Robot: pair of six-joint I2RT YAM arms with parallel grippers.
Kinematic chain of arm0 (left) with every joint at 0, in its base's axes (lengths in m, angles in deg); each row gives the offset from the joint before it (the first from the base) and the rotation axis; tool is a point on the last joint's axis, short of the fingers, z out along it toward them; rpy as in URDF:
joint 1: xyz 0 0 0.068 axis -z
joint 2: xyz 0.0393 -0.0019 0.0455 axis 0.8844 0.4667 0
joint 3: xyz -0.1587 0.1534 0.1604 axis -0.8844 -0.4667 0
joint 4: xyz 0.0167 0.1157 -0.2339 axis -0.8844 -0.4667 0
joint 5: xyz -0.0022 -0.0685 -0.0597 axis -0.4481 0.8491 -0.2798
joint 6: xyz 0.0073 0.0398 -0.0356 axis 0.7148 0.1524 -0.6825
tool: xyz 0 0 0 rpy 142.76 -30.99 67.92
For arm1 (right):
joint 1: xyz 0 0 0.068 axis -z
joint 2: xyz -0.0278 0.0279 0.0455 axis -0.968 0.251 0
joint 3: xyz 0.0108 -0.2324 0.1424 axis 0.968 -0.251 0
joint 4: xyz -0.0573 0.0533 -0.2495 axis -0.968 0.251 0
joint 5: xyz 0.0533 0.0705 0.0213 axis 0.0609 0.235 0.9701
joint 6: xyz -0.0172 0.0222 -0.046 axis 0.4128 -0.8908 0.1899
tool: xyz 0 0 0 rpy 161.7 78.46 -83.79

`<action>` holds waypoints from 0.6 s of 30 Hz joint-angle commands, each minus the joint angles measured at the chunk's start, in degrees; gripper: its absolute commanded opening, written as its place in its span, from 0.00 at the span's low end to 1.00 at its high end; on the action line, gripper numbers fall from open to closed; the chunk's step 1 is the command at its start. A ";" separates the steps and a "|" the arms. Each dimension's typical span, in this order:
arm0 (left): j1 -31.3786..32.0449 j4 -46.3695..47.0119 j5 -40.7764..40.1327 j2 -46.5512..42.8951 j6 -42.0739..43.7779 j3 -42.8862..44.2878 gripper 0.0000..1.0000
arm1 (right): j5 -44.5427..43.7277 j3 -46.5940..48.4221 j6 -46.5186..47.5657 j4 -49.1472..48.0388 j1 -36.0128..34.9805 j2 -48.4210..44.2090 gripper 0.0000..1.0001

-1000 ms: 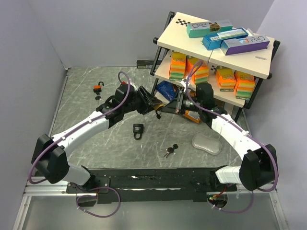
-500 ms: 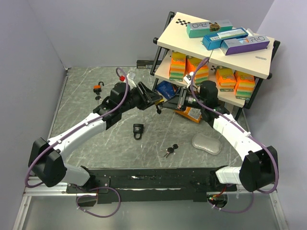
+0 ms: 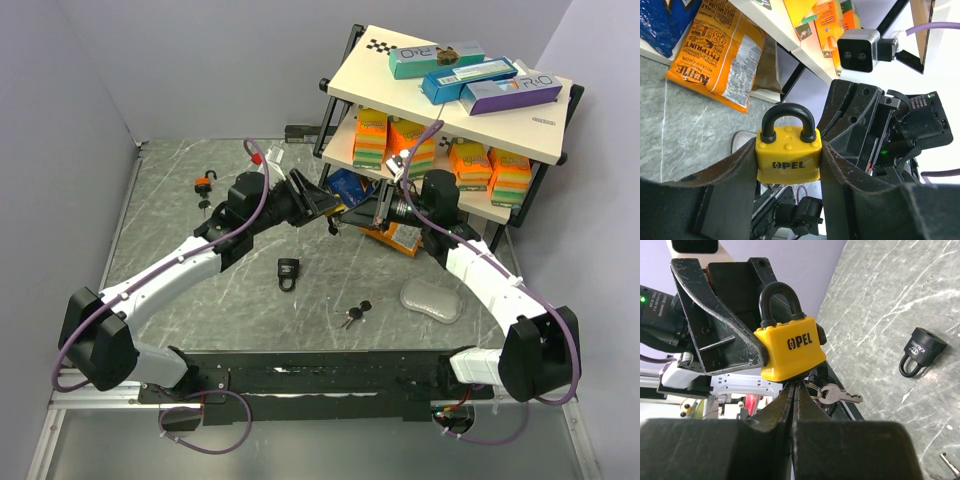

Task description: Unlock with the key

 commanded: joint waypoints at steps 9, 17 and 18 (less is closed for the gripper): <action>5.82 12.42 19.22 -3.49 0.11 2.12 0.01 | -10.13 -1.77 -3.13 -5.08 1.68 0.86 0.00; 6.61 12.94 20.63 -3.13 1.26 3.27 0.01 | -10.57 -3.71 -5.24 -6.13 2.65 1.12 0.00; 6.61 13.12 20.97 -3.13 1.26 3.27 0.01 | -10.74 -3.62 -5.33 -6.13 2.56 1.12 0.00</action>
